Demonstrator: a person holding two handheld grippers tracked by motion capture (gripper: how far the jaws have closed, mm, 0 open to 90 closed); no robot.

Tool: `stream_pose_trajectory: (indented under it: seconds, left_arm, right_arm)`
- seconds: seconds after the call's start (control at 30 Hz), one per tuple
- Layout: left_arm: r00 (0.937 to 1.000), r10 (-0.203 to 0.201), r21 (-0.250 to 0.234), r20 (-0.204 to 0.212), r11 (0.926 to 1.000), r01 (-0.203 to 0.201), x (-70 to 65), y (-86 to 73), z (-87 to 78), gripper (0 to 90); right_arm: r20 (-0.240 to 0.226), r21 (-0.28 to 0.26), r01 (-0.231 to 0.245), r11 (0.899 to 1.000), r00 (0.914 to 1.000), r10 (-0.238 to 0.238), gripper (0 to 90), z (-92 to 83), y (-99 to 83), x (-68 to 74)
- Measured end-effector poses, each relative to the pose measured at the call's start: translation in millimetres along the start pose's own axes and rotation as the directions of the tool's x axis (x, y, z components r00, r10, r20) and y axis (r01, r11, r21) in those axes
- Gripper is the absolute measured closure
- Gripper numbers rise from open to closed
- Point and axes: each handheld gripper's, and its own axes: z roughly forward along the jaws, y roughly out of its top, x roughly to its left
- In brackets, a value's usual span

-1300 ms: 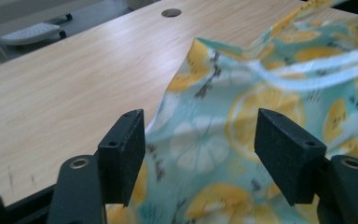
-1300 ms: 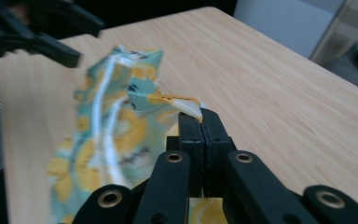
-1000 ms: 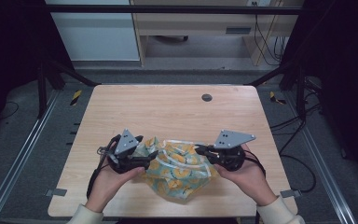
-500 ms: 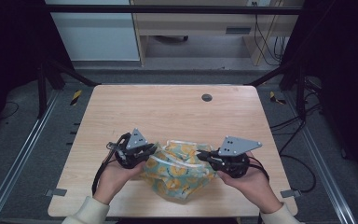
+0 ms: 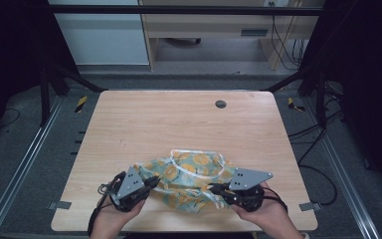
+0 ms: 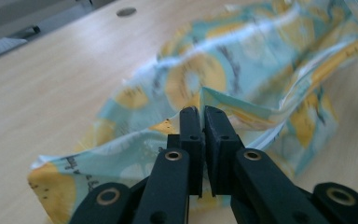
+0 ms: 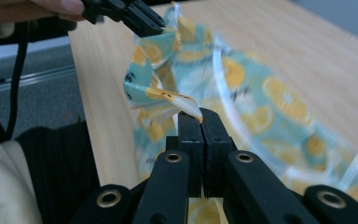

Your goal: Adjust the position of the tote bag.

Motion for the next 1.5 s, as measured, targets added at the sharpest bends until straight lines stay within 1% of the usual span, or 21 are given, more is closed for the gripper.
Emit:
stream_pose_trajectory:
  seconds: [0.1,0.2,0.27,0.3,0.33,0.37,0.4,0.43,0.47,0.57,0.63,0.7,0.77,0.83,0.9,0.93,0.97,1.23,1.4,1.43,1.5]
  left_arm:
    - [0.9997,-0.006,0.037,0.024,0.9993,0.005,-1.3,-16.1,6.5,87.4]
    - [0.9987,-0.023,0.074,0.046,0.9970,0.020,0.7,-22.8,14.6,87.5]
    - [0.9989,-0.014,0.100,0.044,0.9950,0.009,1.1,-25.7,19.3,88.0]
    - [0.9992,-0.004,0.114,0.041,0.9935,0.000,1.4,-27.7,21.9,88.3]
    - [0.9992,-0.004,0.114,0.041,0.9935,0.000,1.4,-27.7,21.9,88.3]
    - [0.9991,-0.001,0.123,0.043,0.9924,-0.004,1.6,-28.9,22.9,88.3]
    - [0.9990,-0.002,0.127,0.045,0.9919,-0.003,1.3,-29.9,23.5,88.0]
    - [0.9989,0.002,0.137,0.048,0.9905,-0.008,0.4,-31.6,24.3,86.7]
    - [0.9989,0.013,0.147,0.044,0.9889,-0.019,-0.5,-33.0,24.7,86.7]
    - [0.9983,0.028,0.161,0.052,0.9862,-0.036,-3.0,-34.7,26.5,83.9]
    - [0.9984,0.030,0.159,0.048,0.9865,-0.037,-3.5,-34.4,27.7,82.4]
    - [0.9986,0.038,0.159,0.037,0.9864,-0.043,-3.7,-34.3,27.5,75.3]
    - [0.9992,0.030,0.156,0.027,0.9871,-0.033,-3.3,-35.2,26.6,73.4]
    - [0.9997,0.019,0.146,0.014,0.9890,-0.021,-2.5,-36.1,24.6,67.6]
    - [0.9999,0.003,0.139,0.012,0.9903,-0.005,-1.0,-36.8,21.4,60.6]
    - [0.9998,-0.005,0.136,0.018,0.9907,0.003,-0.5,-37.3,19.7,60.6]
    - [0.9998,-0.011,0.134,0.018,0.9910,0.008,-0.5,-37.9,17.9,57.3]
    - [0.9981,-0.051,0.111,0.033,0.9927,0.047,0.7,-37.4,4.5,46.9]
    - [0.9972,-0.067,0.088,0.031,0.9940,0.064,1.5,-35.4,-3.0,46.2]
    - [0.9970,-0.072,0.079,0.029,0.9945,0.069,2.0,-35.0,-4.7,46.4]
    - [0.9966,-0.079,0.069,0.024,0.9947,0.077,2.7,-34.2,-7.1,46.4]
  right_arm:
    - [-0.006,0.037,-0.014,0.999,0.9999,0.014,89.2,6.4,-13.8,2.6]
    - [-0.013,0.080,-0.022,0.997,0.9996,0.024,88.7,14.1,-25.3,3.3]
    - [-0.012,0.104,-0.027,0.994,0.9995,0.028,86.5,18.8,-31.1,3.4]
    - [-0.017,0.111,-0.036,0.993,0.9991,0.038,78.8,20.7,-33.9,2.6]
    - [-0.017,0.111,-0.036,0.993,0.9991,0.038,78.8,20.7,-33.9,2.6]
    - [-0.018,0.113,-0.042,0.993,0.9988,0.045,74.5,20.5,-34.1,2.7]
    - [-0.022,0.109,-0.042,0.993,0.9987,0.045,67.8,19.3,-33.9,2.6]
    - [-0.013,0.098,-0.047,0.994,0.9987,0.049,54.2,14.5,-31.6,2.1]
    - [-0.013,0.098,-0.047,0.994,0.9987,0.049,54.2,14.5,-31.6,2.1]
    - [-0.003,0.060,-0.068,0.996,0.9976,0.069,43.1,-2.1,-21.0,-4.5]
    - [0.005,0.056,-0.068,0.996,0.9977,0.068,43.7,-4.0,-18.1,-6.2]
    - [0.026,0.052,-0.043,0.998,0.9988,0.042,44.5,-5.0,-2.5,-13.5]
    - [0.030,0.051,-0.042,0.998,0.9987,0.041,45.4,-3.7,1.3,-15.3]
    - [0.032,0.052,-0.041,0.998,0.9987,0.040,46.9,3.4,10.3,-21.3]
    - [0.042,0.075,-0.032,0.997,0.9987,0.029,47.2,22.3,22.0,-27.1]
    - [0.042,0.075,-0.032,0.997,0.9987,0.029,47.2,22.3,22.0,-27.1]
    - [0.036,0.085,-0.029,0.996,0.9990,0.026,45.8,33.9,26.5,-26.7]
    - [0.017,0.122,0.019,0.992,0.9996,-0.021,36.0,57.4,27.5,-10.1]
    - [0.044,0.156,0.071,0.985,0.9960,-0.078,31.8,65.1,25.1,-2.8]
    - [0.069,0.172,0.093,0.981,0.9920,-0.106,32.4,67.7,24.8,-1.6]
    - [0.078,0.177,0.106,0.979,0.9895,-0.122,33.2,68.5,24.6,-1.3]
